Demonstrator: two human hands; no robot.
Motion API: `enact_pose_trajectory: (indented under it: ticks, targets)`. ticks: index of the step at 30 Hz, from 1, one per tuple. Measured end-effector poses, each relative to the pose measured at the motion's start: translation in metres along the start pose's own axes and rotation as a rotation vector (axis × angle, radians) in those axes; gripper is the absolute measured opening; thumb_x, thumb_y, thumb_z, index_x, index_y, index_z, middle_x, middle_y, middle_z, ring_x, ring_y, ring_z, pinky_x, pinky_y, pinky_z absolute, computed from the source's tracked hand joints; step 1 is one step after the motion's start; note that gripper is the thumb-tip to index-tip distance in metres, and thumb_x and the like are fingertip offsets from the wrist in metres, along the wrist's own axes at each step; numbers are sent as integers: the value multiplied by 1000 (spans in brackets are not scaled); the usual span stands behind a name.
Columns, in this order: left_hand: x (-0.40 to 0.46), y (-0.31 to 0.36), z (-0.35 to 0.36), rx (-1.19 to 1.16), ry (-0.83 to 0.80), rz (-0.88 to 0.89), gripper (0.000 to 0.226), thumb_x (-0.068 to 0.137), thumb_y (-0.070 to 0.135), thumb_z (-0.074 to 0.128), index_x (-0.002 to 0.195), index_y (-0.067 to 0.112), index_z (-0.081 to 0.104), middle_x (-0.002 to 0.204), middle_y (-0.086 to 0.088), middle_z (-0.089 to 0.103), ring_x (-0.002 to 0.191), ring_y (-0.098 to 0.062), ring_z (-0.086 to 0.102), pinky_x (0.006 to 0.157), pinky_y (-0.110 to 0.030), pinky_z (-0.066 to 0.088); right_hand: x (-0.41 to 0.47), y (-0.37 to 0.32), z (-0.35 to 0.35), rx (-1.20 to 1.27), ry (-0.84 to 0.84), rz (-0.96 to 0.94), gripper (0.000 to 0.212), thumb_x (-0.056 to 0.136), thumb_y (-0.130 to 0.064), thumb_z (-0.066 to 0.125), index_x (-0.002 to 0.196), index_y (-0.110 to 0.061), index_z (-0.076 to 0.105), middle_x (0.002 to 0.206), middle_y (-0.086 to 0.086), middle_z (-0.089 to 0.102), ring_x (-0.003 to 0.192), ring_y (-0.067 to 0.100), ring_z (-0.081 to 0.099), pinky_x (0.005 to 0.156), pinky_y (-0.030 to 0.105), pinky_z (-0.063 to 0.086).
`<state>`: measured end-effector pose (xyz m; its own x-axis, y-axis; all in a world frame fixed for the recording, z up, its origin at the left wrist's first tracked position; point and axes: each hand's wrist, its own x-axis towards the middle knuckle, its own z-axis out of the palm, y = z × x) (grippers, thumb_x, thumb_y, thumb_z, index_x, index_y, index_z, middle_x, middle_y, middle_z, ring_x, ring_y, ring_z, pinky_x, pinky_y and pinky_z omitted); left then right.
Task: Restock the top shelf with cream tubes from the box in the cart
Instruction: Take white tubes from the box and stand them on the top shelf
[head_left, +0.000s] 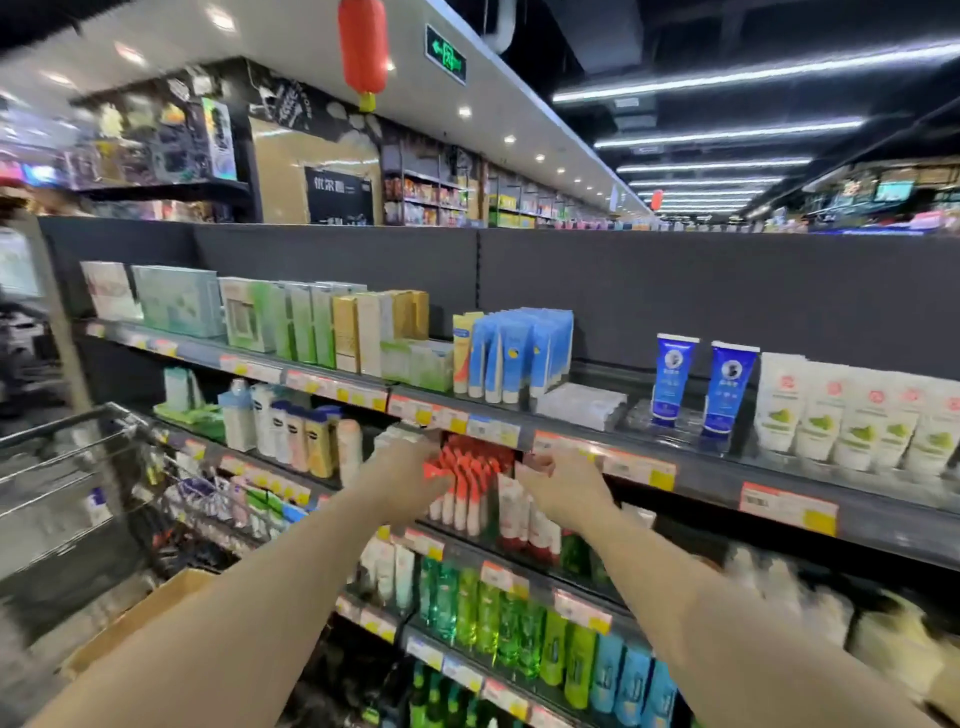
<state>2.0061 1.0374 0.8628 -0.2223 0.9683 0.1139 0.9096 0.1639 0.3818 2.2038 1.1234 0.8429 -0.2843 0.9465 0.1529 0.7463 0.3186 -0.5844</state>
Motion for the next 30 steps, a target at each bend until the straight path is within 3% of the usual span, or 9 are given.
enact_pose_trajectory:
  ticks: [5, 9, 12, 16, 20, 30]
  targets:
    - [-38, -106, -45, 302, 35, -161, 71, 90, 63, 44, 150, 29, 28, 157, 0, 29, 143, -26, 27, 114, -44, 30, 2, -117, 90, -189, -187, -209, 58, 92, -57, 44, 140, -24, 45, 140, 7, 50, 124, 31, 49, 95, 37, 45]
    - [-65, -187, -60, 421, 35, -285, 74, 89, 68, 39, 151, 31, 22, 159, -3, 24, 145, -29, 22, 114, -50, 26, 2, -191, 159, -233, -267, -368, 64, 91, -59, 43, 146, -28, 34, 156, 6, 28, 137, 31, 33, 107, 41, 37]
    - [-77, -236, -66, 438, 51, -377, 72, 90, 65, 40, 152, 32, 21, 159, -4, 22, 146, -30, 20, 116, -50, 23, 8, -234, 206, -214, -330, -456, 67, 92, -58, 42, 151, -33, 22, 158, 4, 22, 142, 32, 22, 113, 46, 27]
    - [-66, -301, -75, 421, 83, -509, 73, 89, 66, 41, 151, 33, 21, 160, -4, 21, 146, -29, 18, 118, -49, 20, 39, -281, 273, -161, -382, -526, 62, 90, -60, 44, 146, -37, 32, 158, 3, 23, 143, 31, 21, 114, 46, 25]
    - [-33, -359, -86, 379, 123, -625, 72, 90, 63, 44, 152, 33, 21, 160, -3, 20, 147, -29, 16, 119, -48, 15, 88, -323, 329, -147, -444, -584, 67, 89, -63, 43, 148, -35, 29, 158, 1, 23, 144, 30, 19, 116, 48, 23]
    - [66, -458, -74, 295, 71, -678, 71, 92, 61, 44, 152, 31, 19, 161, -3, 18, 148, -28, 14, 120, -48, 15, 188, -357, 409, -183, -507, -623, 65, 91, -58, 46, 148, -32, 31, 159, 1, 21, 144, 30, 20, 115, 46, 23]
